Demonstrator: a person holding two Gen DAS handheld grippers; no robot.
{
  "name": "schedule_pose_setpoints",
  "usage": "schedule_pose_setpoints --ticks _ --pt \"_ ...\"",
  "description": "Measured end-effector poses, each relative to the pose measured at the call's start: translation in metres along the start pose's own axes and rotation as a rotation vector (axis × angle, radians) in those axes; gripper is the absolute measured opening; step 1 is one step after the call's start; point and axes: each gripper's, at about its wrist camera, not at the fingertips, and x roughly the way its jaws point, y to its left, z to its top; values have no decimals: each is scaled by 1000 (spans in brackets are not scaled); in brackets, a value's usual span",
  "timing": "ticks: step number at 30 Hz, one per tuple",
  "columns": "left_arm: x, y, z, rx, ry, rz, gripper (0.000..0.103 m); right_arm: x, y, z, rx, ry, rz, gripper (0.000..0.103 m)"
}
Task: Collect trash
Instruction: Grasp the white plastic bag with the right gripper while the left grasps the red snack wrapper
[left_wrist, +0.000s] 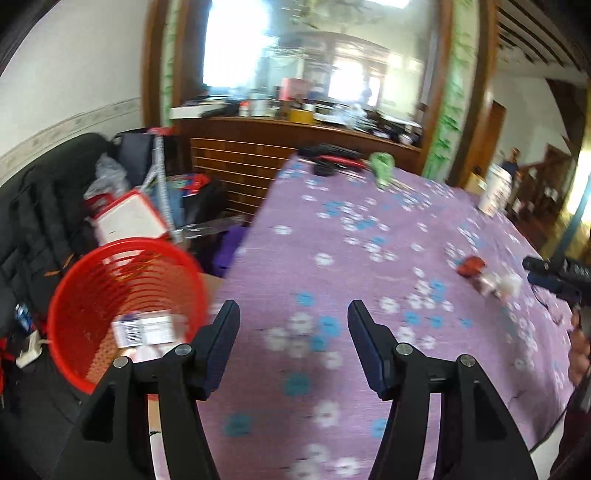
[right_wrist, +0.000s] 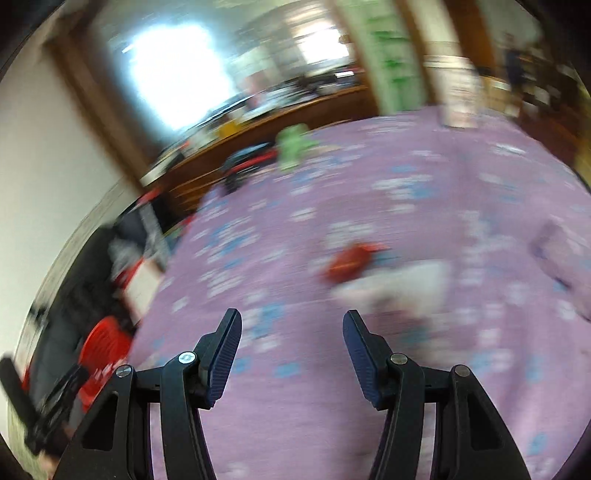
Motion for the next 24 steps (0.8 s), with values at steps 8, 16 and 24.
schedule_pose_setpoints --ticks 8,16,24 --pt "24 -85 3 150 68 -98 62 21 -81 20 208 41 -33 63" --pt "35 -145 15 237 110 -162 67 69 -86 17 232 95 0 38" --pt "68 -197 36 242 172 -191 71 41 -95 16 158 -94 51 6"
